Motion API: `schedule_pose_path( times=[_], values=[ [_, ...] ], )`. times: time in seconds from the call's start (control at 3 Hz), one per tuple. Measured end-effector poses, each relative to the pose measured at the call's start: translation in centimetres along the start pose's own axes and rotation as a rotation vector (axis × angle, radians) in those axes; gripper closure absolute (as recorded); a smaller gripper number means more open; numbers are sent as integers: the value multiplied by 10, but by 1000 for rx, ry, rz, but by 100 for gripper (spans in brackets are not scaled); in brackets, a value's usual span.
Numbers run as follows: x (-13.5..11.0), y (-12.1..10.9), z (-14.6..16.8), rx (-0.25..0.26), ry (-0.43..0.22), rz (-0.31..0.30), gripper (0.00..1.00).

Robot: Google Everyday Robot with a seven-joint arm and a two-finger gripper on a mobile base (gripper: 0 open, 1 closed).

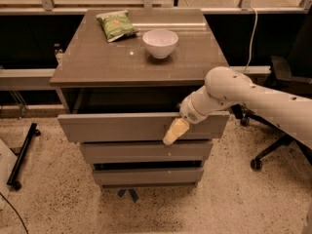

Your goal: Open top drawer

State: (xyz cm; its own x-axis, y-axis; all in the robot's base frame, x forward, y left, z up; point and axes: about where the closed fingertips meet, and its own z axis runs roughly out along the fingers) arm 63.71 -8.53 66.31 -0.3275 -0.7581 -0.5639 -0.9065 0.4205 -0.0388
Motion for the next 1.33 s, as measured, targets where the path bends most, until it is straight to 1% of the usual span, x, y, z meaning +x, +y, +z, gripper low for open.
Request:
schedule_pose_path(
  times=[0.33, 0.67, 1.0, 1.33],
  values=[
    [21, 27, 0, -84, 87, -116, 2],
    [31, 37, -2, -102, 140, -151, 24],
    [30, 37, -5, -102, 140, -151, 48],
    [27, 37, -8, -102, 140, -151, 46]
  ],
)
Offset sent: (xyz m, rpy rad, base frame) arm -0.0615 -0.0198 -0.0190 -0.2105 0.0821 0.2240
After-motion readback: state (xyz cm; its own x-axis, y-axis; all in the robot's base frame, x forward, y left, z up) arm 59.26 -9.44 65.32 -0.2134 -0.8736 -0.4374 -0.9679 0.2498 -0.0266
